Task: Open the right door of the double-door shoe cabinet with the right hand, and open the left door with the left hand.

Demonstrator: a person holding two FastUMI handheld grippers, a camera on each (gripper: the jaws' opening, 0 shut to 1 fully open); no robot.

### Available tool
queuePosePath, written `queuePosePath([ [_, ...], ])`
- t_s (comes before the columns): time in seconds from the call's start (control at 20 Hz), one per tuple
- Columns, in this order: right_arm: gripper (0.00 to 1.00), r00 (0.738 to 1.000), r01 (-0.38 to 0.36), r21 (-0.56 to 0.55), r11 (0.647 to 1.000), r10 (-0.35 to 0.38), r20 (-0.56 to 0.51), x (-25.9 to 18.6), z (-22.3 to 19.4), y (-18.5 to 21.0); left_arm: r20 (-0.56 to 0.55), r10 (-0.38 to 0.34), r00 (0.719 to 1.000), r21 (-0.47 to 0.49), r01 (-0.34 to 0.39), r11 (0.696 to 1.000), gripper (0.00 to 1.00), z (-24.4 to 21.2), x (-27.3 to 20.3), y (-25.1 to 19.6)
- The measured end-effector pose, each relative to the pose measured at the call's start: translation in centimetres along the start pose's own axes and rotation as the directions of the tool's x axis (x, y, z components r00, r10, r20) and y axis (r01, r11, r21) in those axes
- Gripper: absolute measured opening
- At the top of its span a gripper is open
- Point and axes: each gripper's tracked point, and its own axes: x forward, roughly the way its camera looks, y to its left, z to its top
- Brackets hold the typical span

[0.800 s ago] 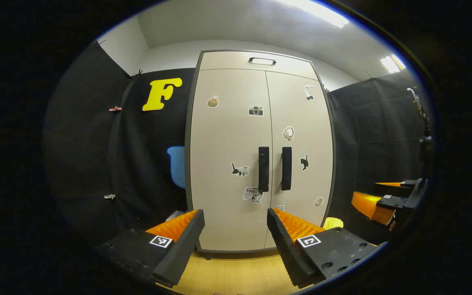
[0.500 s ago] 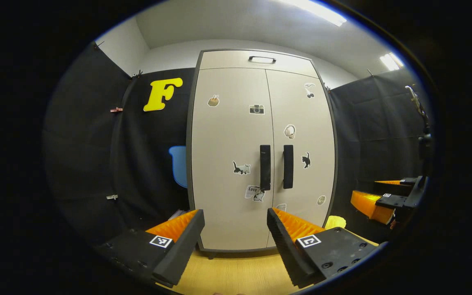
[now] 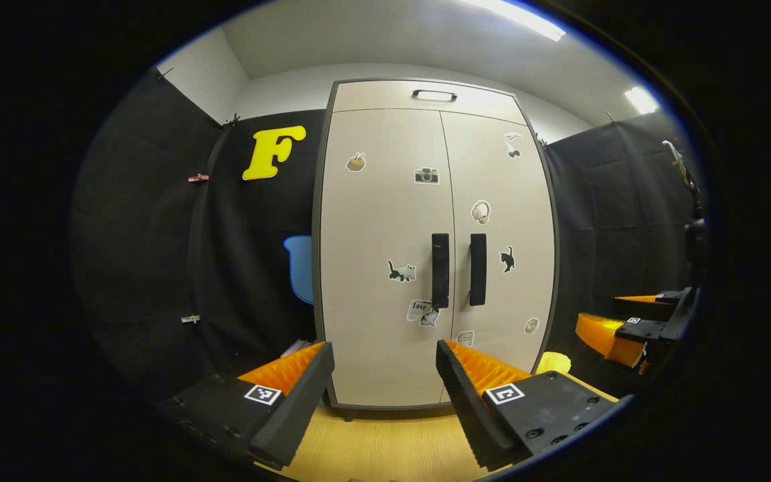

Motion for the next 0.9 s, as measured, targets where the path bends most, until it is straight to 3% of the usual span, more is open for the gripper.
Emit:
queuePosePath([
  [0.3, 0.98, 0.999, 0.030, -0.021, 0.999, -0.030, -0.026, 0.8, -0.4, -0.1, -0.011, -0.001, 1.000, -0.004, 0.001, 1.000, 0.95, -0.4, 0.4, 0.1],
  [0.9, 0.98, 1.000, -0.010, 0.000, 1.000, 0.010, 0.022, 4.8, 2.7, 2.9, -0.035, 0.048, 0.998, -0.005, -0.048, 0.999, 0.95, -1.6, 0.8, 2.4],
])
